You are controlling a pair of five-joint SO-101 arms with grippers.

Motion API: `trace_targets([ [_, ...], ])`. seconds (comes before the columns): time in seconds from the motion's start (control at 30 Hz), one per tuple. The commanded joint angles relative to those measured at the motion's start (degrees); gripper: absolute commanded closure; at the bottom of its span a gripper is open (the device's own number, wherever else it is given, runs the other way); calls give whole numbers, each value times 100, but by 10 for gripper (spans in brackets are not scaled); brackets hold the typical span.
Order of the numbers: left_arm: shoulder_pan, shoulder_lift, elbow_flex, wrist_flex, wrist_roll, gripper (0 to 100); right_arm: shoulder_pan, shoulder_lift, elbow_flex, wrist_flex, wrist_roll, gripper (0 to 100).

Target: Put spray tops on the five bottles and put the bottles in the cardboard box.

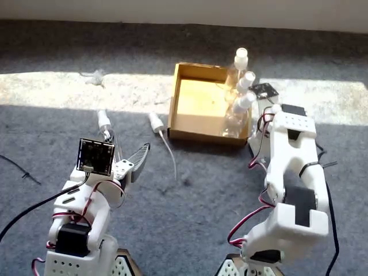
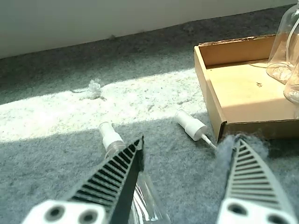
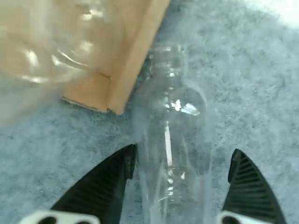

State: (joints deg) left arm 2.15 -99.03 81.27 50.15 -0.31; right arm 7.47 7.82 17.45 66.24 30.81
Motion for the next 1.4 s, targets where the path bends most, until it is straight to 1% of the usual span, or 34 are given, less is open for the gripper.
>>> trace_targets([
  [0.0, -48, -13, -40, -158, 44, 730, -13, 171, -75, -207, 26, 732],
  [0.07, -48, -13, -40, -158, 44, 730, 101, 347, -66, -233, 18, 792],
  [0.13, -48, -13, -40, -158, 44, 730, 330, 470, -66, -233, 18, 886],
  [0.2, -48, -13, -40, -158, 44, 730, 716, 514, -66, -233, 18, 984],
  [0.23, -48, -13, -40, -158, 44, 730, 980, 514, -57, -224, 44, 998],
  [0.3, -48, -13, -40, -158, 44, 730, 1560, 505, -75, -101, 202, 991],
  [0.43, -48, -13, -40, -158, 44, 730, 2818, 365, -31, 171, 1046, 995],
  [0.53, -48, -13, -40, -158, 44, 730, 3776, 110, 215, -163, 1600, 995],
  [0.63, -48, -13, -40, -158, 44, 730, 4295, -22, 602, -760, 1969, 995],
  [0.73, 75, -13, -31, -149, 44, 730, 4382, -13, 884, -1165, 2066, 992],
  [0.83, 154, -4, -22, -132, 44, 730, 4338, -48, 980, -1209, 2066, 986],
  [1.03, 154, -4, -22, -132, 44, 730, 4330, -57, 963, -664, 1890, 846],
  [1.1, 154, -4, -22, -123, 44, 730, 4321, -66, 963, -541, 1873, 819],
  [1.2, 154, -4, -22, -123, 44, 730, 4101, -66, 936, -532, 1846, 804],
  [1.23, 154, -4, -22, -123, 44, 730, 3978, -75, 866, -514, 1767, 804],
  [1.37, 154, -4, -22, -123, 44, 730, 3503, -66, 374, -514, 1020, 804],
])
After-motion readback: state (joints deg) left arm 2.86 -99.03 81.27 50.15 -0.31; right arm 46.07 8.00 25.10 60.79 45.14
